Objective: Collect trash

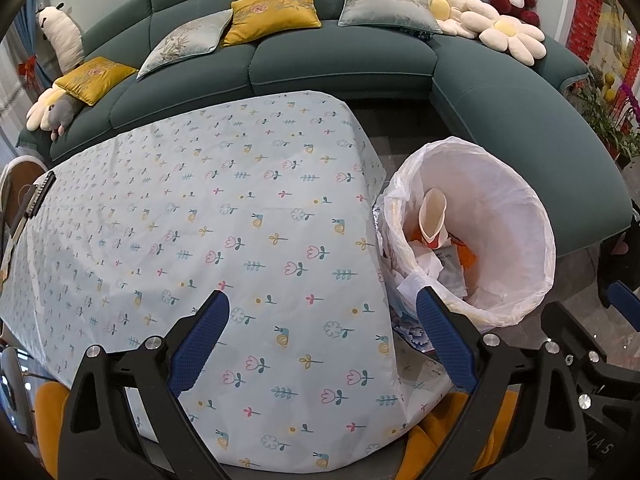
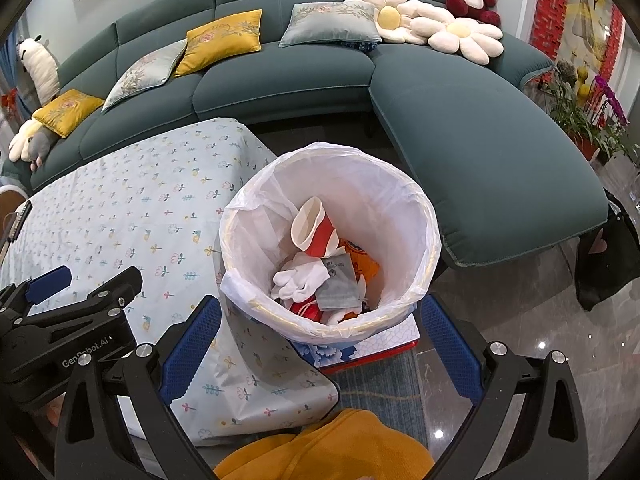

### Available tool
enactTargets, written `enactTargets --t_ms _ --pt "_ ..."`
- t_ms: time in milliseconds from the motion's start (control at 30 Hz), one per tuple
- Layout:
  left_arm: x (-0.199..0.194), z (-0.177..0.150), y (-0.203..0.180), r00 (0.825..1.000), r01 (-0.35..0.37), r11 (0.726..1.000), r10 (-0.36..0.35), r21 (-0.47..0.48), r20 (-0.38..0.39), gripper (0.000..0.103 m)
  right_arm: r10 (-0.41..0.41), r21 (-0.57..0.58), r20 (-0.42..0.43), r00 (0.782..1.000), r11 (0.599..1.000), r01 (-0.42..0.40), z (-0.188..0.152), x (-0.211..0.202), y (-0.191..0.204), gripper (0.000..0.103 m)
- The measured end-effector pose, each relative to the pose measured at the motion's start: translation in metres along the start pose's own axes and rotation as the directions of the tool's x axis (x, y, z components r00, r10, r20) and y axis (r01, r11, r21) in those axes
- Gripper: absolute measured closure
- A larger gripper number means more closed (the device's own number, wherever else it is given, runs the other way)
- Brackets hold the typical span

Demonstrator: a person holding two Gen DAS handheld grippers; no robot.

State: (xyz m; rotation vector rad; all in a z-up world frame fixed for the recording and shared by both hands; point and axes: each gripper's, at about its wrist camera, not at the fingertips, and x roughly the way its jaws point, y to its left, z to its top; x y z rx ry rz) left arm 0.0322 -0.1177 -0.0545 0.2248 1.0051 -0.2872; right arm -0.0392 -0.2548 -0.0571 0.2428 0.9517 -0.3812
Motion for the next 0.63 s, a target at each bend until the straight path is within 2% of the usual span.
enactTargets --t_ms 633 --pt "0.0056 0.0000 0.0018 0.999 0.025 1.000 -0.025 0.001 -0.020 0.013 0.000 -0.004 -0.007 1.000 1.000 0.000 -0.0005 0.0030 0.0016 0.007"
